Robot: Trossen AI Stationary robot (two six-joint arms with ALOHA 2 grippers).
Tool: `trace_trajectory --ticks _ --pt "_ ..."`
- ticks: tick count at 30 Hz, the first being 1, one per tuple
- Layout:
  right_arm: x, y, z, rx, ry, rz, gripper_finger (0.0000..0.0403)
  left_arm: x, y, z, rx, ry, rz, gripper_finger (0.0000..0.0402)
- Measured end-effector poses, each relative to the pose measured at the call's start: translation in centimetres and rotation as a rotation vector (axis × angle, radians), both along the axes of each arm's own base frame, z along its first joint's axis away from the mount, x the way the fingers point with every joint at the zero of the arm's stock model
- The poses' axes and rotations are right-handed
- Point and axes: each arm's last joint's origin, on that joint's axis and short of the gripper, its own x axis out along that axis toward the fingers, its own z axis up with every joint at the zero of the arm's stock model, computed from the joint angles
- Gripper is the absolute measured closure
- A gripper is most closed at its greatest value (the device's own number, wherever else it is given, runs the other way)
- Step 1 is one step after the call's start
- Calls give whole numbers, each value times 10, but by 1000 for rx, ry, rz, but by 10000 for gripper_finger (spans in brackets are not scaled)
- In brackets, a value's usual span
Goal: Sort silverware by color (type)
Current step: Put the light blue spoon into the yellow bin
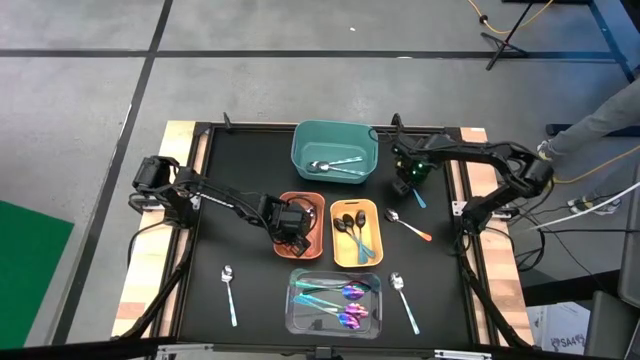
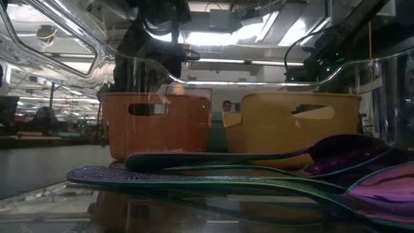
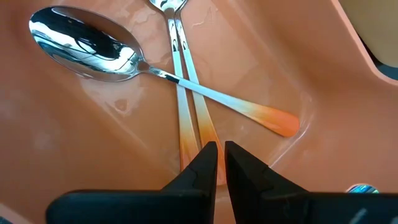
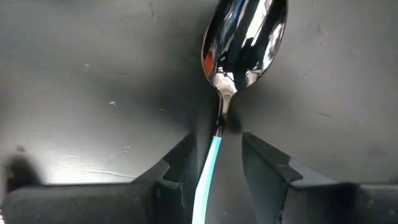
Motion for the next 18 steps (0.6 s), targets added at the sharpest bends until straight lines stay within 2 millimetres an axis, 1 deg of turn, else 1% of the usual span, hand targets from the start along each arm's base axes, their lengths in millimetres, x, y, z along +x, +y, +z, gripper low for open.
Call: trace_trajectory --ticks 7,13,15,18 --pt "2 -2 -10 20 41 1 288 0 0 0 0 0 0 376" --pt "4 -3 -12 19 41 2 289 0 0 0 -1 0 -1 376" --pt "4 -3 -12 19 39 3 295 0 0 0 -6 1 0 376" --pt "4 -3 -12 20 35 3 320 0 0 0 -8 0 2 376"
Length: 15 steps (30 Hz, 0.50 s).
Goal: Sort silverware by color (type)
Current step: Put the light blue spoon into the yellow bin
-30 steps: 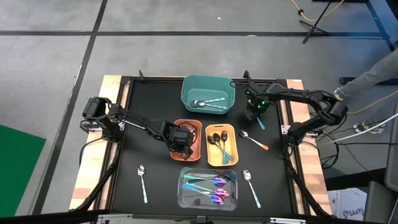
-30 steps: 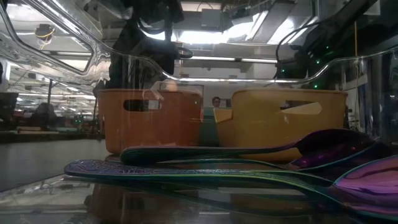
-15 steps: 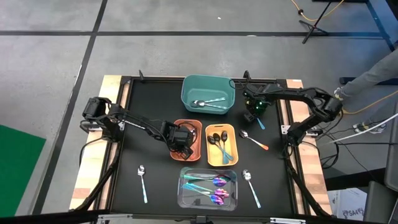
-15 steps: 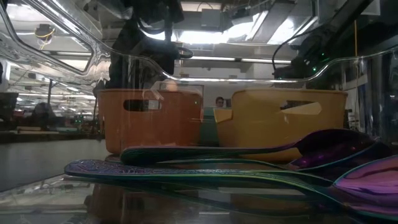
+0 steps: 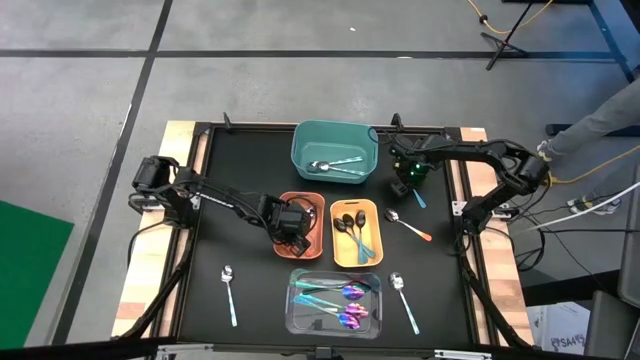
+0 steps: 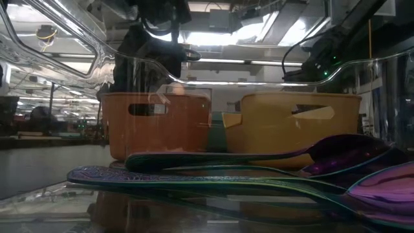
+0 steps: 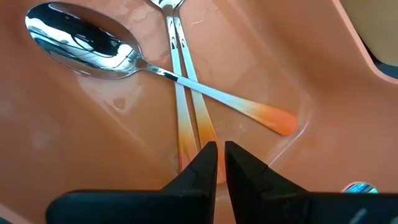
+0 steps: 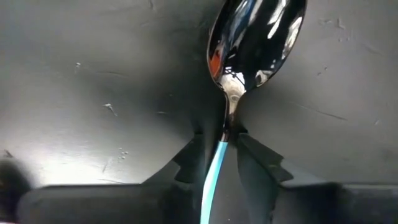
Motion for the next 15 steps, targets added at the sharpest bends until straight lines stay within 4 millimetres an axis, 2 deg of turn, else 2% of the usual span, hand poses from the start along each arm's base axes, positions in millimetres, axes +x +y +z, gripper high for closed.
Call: trace_trajectory --ticks 7,15 --pt "0 0 0 -3 -5 0 395 0 0 1 3 -3 -11 376" --pt "0 0 0 -6 -3 -1 394 0 0 1 10 -5 -32 376"
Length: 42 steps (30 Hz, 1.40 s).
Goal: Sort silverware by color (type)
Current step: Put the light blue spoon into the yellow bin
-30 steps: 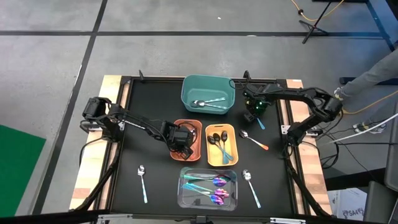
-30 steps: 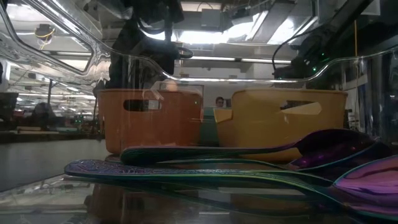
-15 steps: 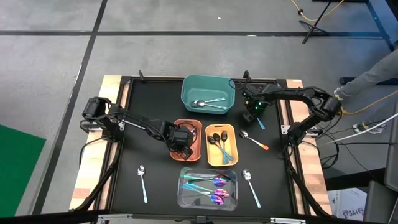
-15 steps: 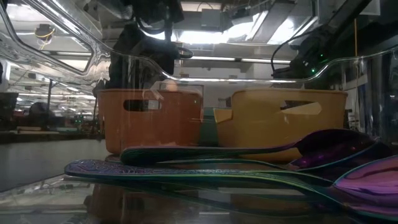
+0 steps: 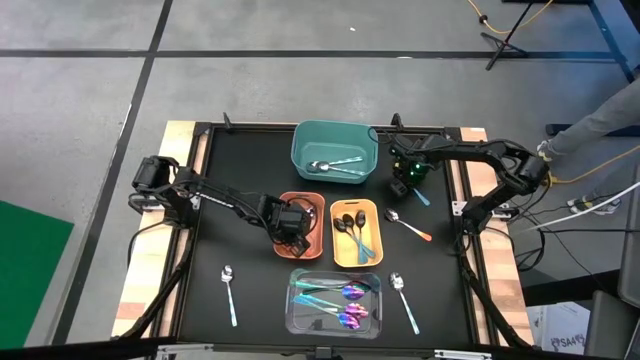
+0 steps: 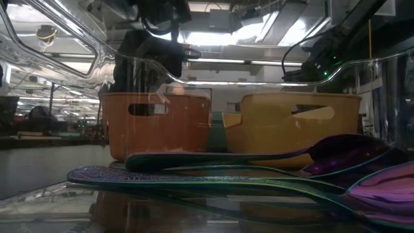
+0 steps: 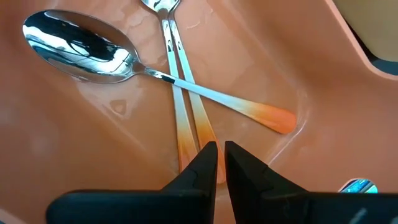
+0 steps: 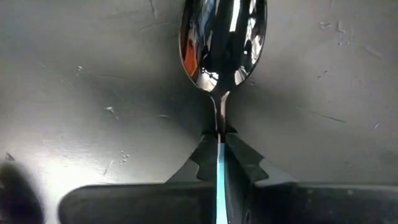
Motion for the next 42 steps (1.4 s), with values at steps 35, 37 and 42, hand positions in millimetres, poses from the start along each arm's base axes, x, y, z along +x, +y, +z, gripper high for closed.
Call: trace_trajectory --ticks 35,37,42 --pt "-18 43 99 95 -298 13 403 -56 -14 110 19 -385 -25 376" --pt "-18 54 106 99 -338 32 403 -64 -16 116 8 -395 -20 376" --pt "-9 82 118 87 -434 70 403 -76 -23 125 25 -423 -30 376"
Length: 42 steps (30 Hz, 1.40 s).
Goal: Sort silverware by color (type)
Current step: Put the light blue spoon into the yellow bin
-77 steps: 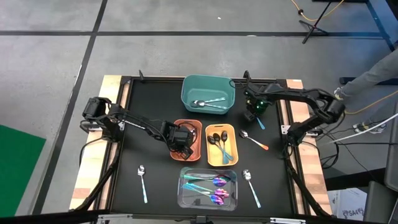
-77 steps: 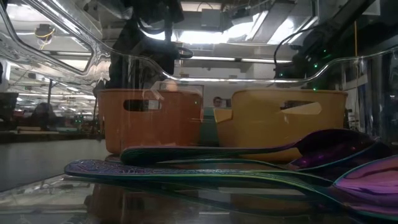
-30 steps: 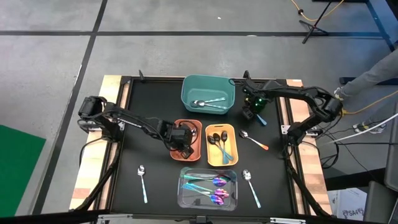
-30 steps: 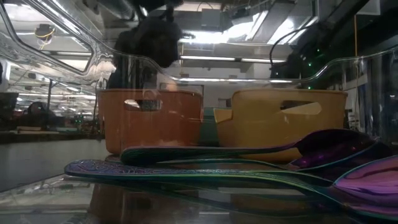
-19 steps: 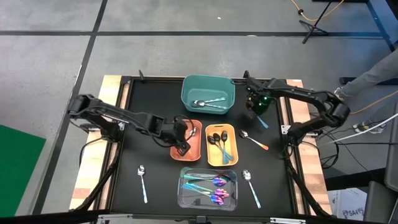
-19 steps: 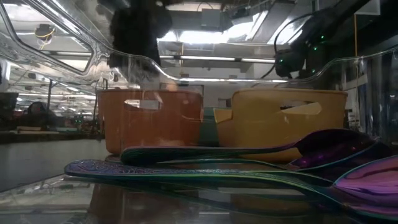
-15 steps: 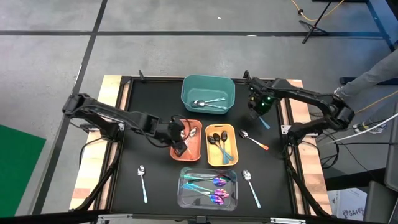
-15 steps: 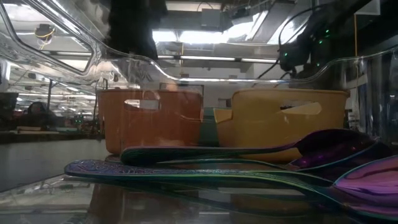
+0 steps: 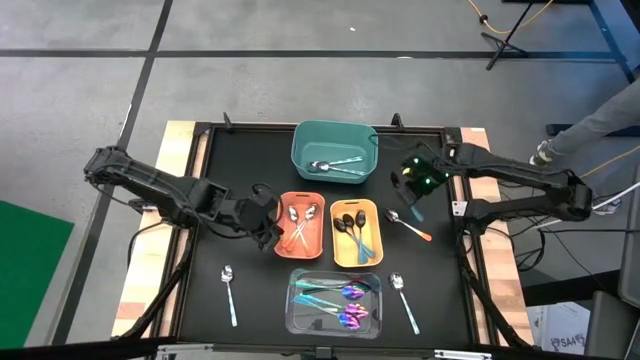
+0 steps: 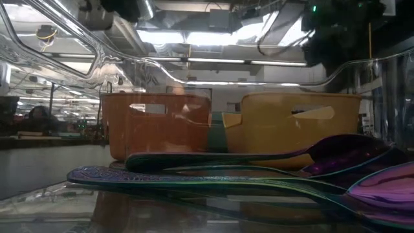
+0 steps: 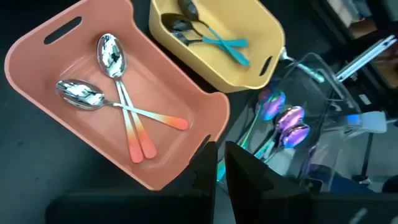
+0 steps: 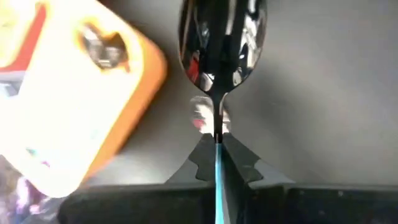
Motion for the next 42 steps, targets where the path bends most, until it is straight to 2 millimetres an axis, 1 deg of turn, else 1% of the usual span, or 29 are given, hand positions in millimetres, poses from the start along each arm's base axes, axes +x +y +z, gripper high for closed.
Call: trace_trajectory --ticks 3,10,13,20,24,32,42 --pt "11 17 5 4 -79 33 403 -4 -4 3 2 -17 4 376" --pt "41 59 16 33 -300 137 403 -6 -11 3 36 -27 2 376" --pt "50 74 20 41 -386 167 403 -7 -13 3 49 -31 4 376" --pt "69 101 17 3 -461 174 403 -7 -15 3 54 -33 -6 376" --pt "79 108 5 -19 -430 174 403 -7 -15 3 59 -35 -2 376" --pt "98 109 -25 -47 -304 132 403 -7 -15 3 70 -38 8 376" --pt "111 110 -55 -74 -193 126 403 -7 -15 3 71 -38 8 376"
